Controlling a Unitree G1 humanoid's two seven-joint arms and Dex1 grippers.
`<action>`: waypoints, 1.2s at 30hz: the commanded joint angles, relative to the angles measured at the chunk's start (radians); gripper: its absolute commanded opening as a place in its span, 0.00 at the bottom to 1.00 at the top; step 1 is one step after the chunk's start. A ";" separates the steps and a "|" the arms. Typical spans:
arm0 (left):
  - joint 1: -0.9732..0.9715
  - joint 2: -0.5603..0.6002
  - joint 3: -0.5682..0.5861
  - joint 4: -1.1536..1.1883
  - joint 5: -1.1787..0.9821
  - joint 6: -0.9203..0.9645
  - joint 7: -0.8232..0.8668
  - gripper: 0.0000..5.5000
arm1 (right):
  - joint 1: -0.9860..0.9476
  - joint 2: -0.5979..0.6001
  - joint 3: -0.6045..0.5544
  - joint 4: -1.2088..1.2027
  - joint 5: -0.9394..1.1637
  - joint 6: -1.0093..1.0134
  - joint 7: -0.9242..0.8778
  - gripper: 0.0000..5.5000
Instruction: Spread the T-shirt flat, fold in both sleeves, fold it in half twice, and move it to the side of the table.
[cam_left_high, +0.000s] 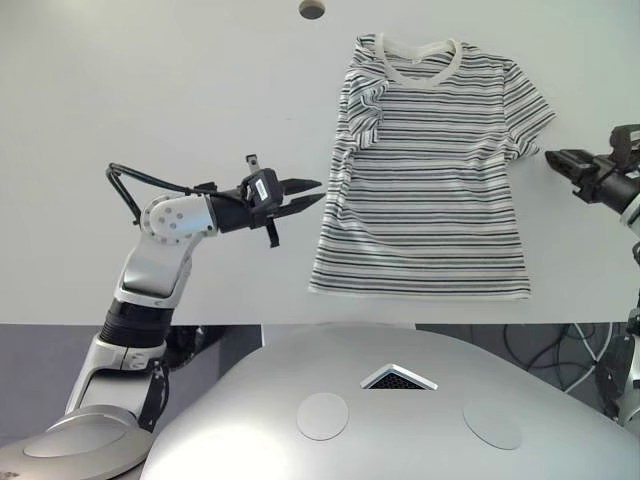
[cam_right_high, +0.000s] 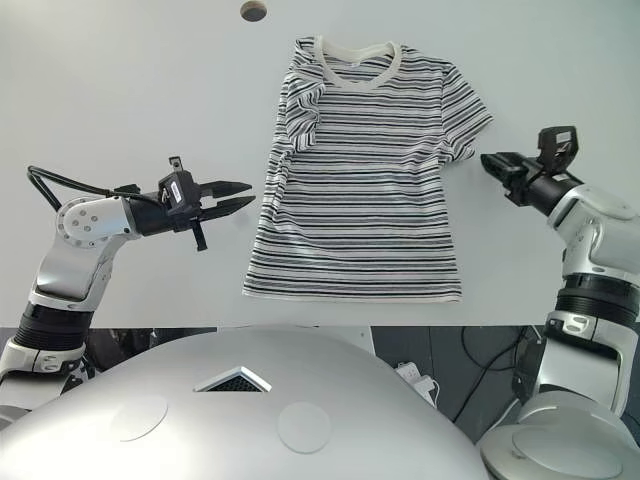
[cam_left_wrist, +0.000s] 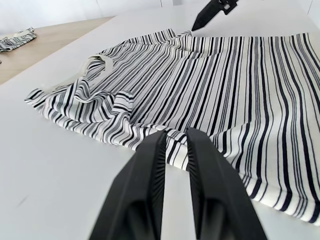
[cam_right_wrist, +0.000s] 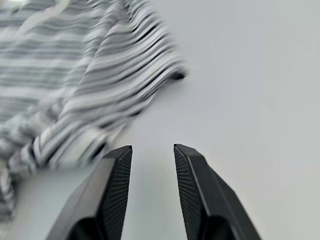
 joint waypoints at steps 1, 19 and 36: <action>0.006 0.000 -0.005 -0.013 -0.004 -0.004 0.015 0.13 | -0.172 0.024 -0.022 0.216 -0.009 -0.027 -0.041 0.29; 0.005 -0.007 -0.002 -0.029 -0.020 0.007 0.037 0.13 | -0.363 0.050 0.027 0.555 -0.099 -0.222 0.032 0.29; -0.012 -0.010 -0.007 -0.016 -0.021 0.011 0.051 0.14 | -0.367 0.078 0.059 0.553 -0.132 -0.276 0.061 0.26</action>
